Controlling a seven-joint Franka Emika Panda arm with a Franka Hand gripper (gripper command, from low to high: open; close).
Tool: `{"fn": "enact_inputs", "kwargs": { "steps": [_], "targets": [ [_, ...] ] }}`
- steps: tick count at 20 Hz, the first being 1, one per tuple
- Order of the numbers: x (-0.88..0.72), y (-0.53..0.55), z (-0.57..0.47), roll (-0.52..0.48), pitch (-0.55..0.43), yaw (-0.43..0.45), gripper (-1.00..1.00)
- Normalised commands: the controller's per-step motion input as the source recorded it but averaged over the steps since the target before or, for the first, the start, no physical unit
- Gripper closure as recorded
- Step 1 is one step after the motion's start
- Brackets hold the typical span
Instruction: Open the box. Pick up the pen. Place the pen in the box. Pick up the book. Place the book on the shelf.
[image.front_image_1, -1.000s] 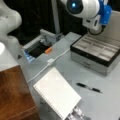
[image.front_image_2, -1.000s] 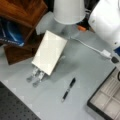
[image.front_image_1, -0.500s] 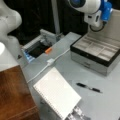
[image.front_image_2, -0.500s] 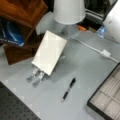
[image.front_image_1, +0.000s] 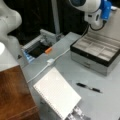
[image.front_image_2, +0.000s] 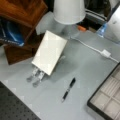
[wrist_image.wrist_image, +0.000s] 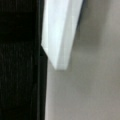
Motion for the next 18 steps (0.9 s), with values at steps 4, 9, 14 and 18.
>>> {"fn": "enact_inputs", "kwargs": {
  "steps": [4, 9, 14, 18],
  "targets": [
    [-0.32, 0.03, -0.11, 0.083, 0.070, -0.283, -1.00],
    [-0.36, -0.24, 0.00, 0.033, 0.136, -0.193, -1.00],
    [-0.26, -0.49, 0.08, -0.029, 0.150, -0.064, -1.00],
    [0.00, -0.48, 0.06, -0.064, 0.131, 0.023, -1.00]
  ]
}}
